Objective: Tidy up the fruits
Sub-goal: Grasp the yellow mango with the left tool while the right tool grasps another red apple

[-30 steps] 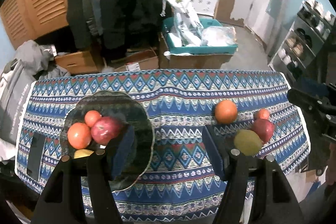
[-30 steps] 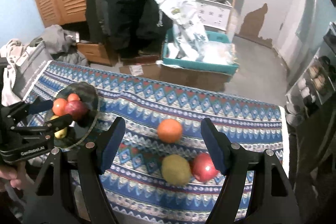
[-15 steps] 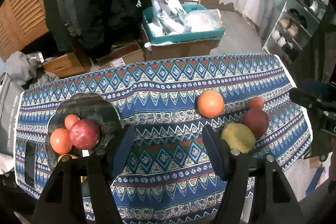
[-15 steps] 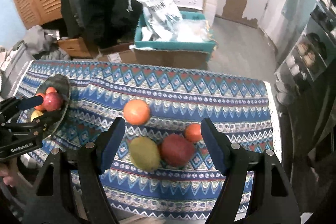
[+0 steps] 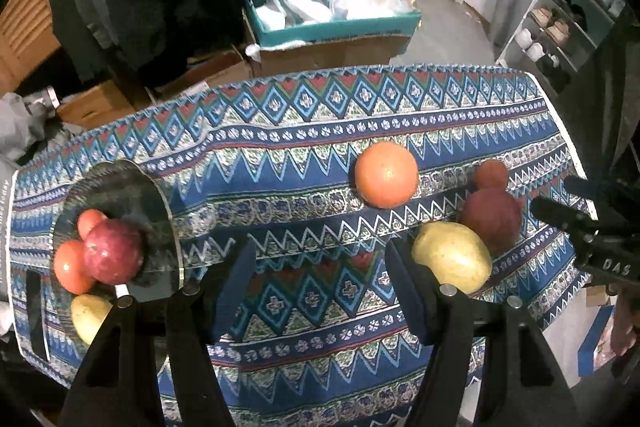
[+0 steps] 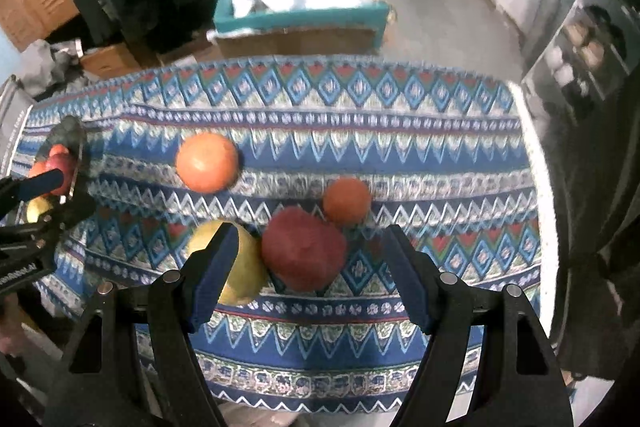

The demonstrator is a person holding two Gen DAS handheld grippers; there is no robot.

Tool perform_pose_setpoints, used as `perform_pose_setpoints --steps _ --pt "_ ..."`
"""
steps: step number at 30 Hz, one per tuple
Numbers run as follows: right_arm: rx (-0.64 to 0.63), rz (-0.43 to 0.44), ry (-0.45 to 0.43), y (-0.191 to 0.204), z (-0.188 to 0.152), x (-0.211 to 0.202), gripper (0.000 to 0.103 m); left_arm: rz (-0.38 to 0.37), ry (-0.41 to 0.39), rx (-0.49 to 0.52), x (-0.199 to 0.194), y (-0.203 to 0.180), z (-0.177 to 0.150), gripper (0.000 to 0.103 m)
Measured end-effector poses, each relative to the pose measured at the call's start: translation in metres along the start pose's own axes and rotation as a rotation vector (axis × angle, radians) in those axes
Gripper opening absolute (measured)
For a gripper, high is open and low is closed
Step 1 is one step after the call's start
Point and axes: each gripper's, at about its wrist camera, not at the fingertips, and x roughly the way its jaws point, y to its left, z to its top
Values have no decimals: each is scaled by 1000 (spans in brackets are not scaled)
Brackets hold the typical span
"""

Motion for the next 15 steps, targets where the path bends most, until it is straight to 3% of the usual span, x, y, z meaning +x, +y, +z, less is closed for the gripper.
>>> perform_pose_setpoints --steps 15 --pt "73 94 125 -13 -9 63 75 -26 108 -14 50 -9 0 68"
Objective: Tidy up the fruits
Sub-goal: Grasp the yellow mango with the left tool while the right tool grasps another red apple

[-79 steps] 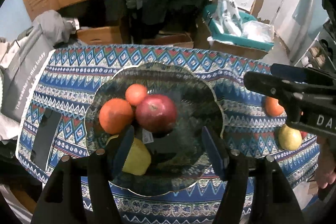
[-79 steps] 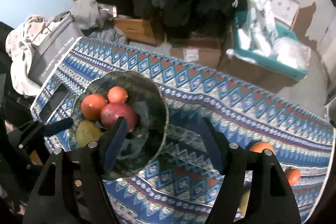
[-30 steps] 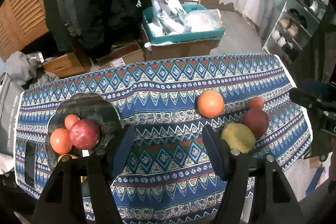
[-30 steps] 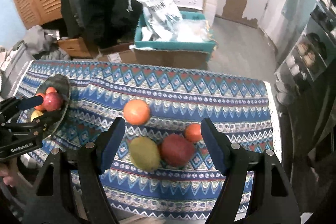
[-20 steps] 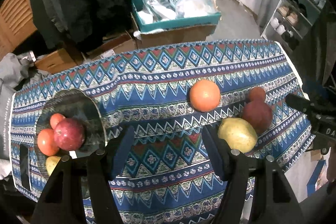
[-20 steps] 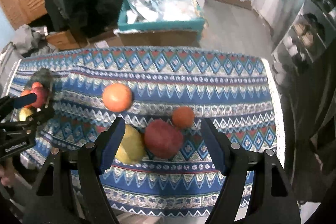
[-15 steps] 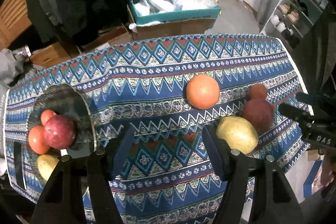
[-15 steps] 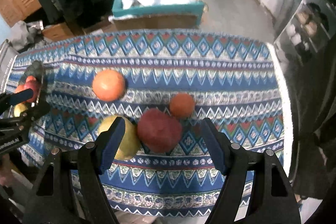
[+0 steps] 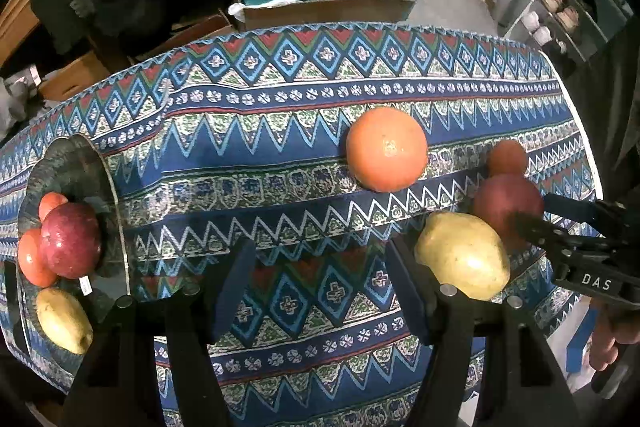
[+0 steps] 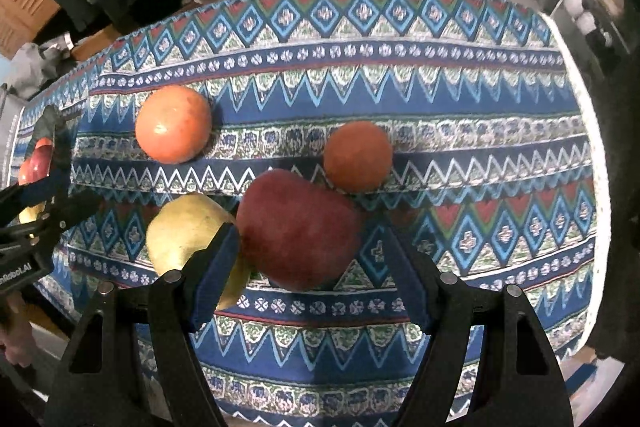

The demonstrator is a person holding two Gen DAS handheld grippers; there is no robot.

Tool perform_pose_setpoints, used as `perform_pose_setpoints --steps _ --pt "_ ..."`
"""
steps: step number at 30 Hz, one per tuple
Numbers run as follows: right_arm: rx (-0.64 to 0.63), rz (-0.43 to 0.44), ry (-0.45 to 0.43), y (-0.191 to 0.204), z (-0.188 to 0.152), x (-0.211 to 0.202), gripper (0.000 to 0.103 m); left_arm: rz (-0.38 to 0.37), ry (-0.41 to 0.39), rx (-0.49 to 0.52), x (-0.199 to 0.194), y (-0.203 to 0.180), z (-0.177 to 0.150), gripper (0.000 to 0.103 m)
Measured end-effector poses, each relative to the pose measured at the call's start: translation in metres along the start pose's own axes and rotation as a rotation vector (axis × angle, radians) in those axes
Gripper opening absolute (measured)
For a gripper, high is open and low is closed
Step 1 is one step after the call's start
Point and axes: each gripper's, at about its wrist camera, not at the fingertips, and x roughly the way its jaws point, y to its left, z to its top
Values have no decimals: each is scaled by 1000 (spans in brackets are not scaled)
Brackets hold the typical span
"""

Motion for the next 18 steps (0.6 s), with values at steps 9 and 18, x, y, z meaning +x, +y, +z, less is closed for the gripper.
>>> perform_pose_setpoints --steps 9,18 --pt "13 36 8 3 3 21 76 -23 36 10 18 -8 2 69" --pt "59 96 15 -9 7 36 76 -59 53 0 22 -15 5 69"
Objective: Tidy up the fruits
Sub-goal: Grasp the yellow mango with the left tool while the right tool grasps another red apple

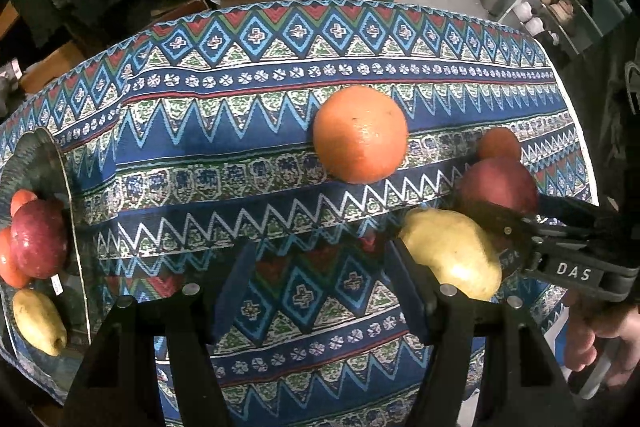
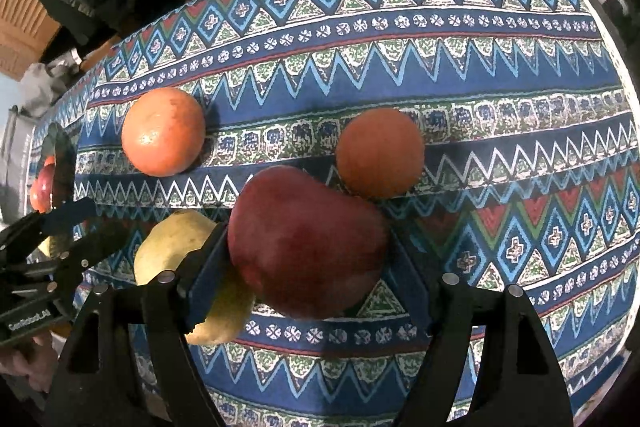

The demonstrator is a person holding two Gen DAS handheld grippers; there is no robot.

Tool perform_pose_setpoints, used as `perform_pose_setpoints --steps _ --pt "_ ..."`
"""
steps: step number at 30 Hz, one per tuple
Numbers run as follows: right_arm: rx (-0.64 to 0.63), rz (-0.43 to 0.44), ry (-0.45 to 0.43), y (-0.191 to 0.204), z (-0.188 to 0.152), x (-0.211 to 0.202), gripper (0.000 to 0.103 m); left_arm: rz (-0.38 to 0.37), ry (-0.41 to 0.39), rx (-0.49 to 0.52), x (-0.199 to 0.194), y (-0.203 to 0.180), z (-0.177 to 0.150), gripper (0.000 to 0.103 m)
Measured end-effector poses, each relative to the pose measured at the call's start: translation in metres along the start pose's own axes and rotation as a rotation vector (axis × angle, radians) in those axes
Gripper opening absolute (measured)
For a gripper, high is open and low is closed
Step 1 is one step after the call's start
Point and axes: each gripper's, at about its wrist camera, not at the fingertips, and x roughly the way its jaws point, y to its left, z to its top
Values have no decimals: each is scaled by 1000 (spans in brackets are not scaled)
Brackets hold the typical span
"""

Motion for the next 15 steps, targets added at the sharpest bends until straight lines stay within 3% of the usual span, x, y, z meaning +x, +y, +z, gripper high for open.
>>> perform_pose_setpoints --steps 6,15 --pt "-17 -35 -6 0 -7 -5 76 -38 4 -7 -2 -11 2 69" --pt "35 -109 -30 -38 -30 -32 76 -78 -15 37 -5 -44 2 76"
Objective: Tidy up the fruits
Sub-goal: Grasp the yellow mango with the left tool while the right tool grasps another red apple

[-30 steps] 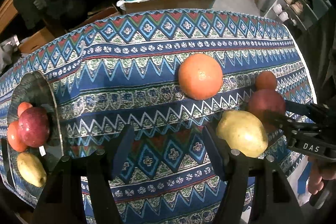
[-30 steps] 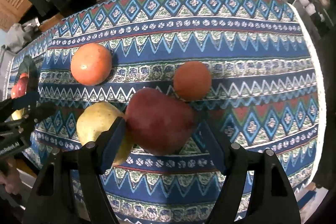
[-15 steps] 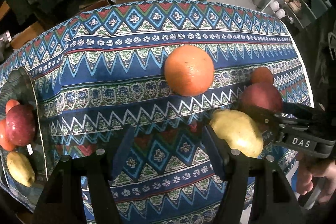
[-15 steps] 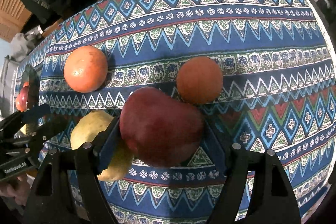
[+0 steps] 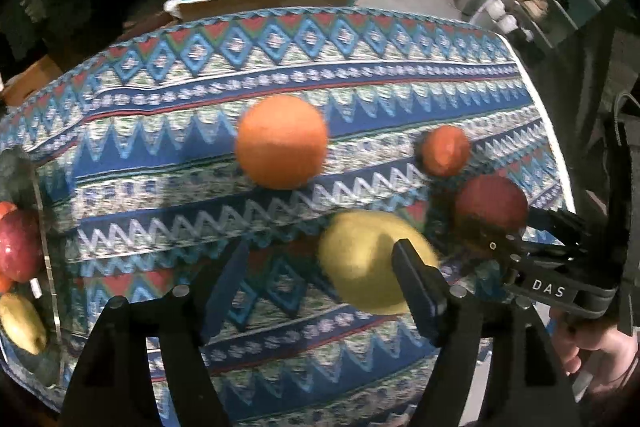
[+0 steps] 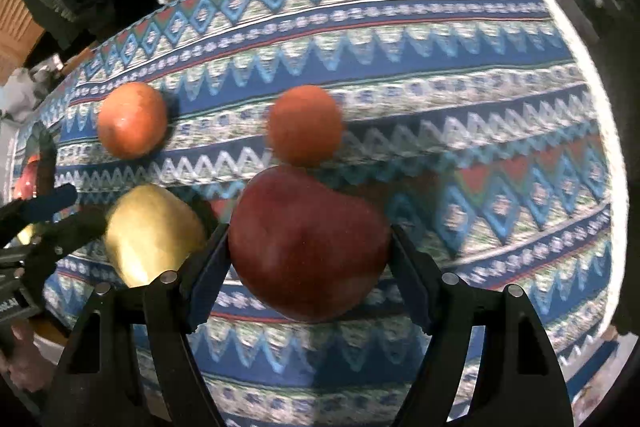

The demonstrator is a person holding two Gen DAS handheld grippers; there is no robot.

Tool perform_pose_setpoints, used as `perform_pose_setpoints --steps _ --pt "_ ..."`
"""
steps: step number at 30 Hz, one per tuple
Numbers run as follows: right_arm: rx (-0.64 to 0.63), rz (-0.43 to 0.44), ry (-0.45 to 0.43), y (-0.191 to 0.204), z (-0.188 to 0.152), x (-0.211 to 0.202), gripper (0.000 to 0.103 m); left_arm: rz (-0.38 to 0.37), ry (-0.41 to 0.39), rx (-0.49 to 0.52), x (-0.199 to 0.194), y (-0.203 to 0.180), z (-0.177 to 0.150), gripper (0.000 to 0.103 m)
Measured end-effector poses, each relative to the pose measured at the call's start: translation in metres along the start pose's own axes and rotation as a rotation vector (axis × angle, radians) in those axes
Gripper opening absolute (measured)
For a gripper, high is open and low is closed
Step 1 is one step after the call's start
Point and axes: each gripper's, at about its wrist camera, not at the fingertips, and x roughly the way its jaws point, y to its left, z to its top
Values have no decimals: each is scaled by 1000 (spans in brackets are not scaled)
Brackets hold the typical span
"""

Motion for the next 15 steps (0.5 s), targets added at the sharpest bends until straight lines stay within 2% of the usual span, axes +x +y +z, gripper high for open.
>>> perform_pose_setpoints --steps 4,10,15 --pt "10 -24 -16 -15 -5 -10 76 5 -14 28 3 -16 -1 81" --pt "24 -32 -9 -29 -13 -9 76 11 12 81 16 -33 -5 81" --pt "24 -26 -4 -31 -14 -5 76 -22 23 57 25 -32 -7 87"
